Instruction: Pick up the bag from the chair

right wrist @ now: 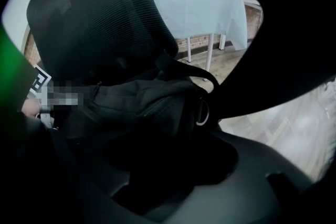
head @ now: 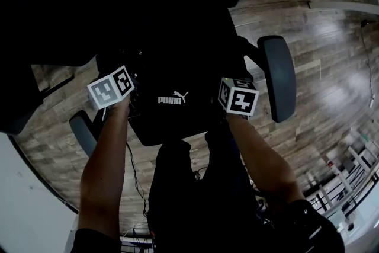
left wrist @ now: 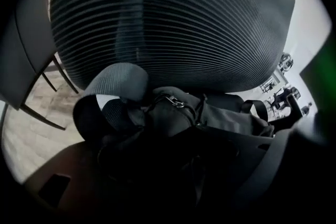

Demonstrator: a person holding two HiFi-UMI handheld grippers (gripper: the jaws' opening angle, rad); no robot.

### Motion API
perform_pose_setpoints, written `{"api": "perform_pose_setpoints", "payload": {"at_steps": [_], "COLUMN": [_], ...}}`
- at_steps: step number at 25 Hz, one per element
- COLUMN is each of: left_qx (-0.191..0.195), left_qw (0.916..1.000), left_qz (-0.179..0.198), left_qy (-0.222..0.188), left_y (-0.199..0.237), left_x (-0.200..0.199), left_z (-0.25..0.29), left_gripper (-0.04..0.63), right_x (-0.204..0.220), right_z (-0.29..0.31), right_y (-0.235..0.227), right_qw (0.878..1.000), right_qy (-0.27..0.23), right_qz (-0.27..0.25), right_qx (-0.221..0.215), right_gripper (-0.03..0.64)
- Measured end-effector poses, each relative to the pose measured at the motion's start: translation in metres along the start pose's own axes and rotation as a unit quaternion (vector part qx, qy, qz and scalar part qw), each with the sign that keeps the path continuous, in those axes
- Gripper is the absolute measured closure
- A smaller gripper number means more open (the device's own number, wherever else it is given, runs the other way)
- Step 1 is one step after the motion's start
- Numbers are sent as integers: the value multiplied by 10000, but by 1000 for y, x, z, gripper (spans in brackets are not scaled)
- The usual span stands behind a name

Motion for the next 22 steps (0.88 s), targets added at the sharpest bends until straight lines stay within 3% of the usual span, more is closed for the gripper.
{"api": "perform_pose_setpoints", "payload": {"at_steps": [2,9,22], "left_qx": [-38,-40,-152], "left_qw": [9999,9989,9987], "left_qz": [97,459,477], "left_qy": [11,-3,-131], "left_y": [-6,-23,-37], "left_x": [0,8,36], "left_z": [-4,-30,-69], "left_gripper": [294,409,497], "right_x": [0,3,8], "right_z": [-1,-12,-43], "right_y": [4,10,19], "right_qw": [9999,9993,9965], "right_qy": [3,-49,-191], "right_qz": [38,-293,-717], "right_qx": [-100,-219,-388], "right_gripper": [371,445,499]}}
Point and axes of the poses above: the fingertips, and each gripper's own axes: z forward along the fingers, y to its left, x out of its underside, the point moved 5 cm from there along -z, backward along the fingers, and after that the axes turned 6 degrees about z, right-handed, at the moved point
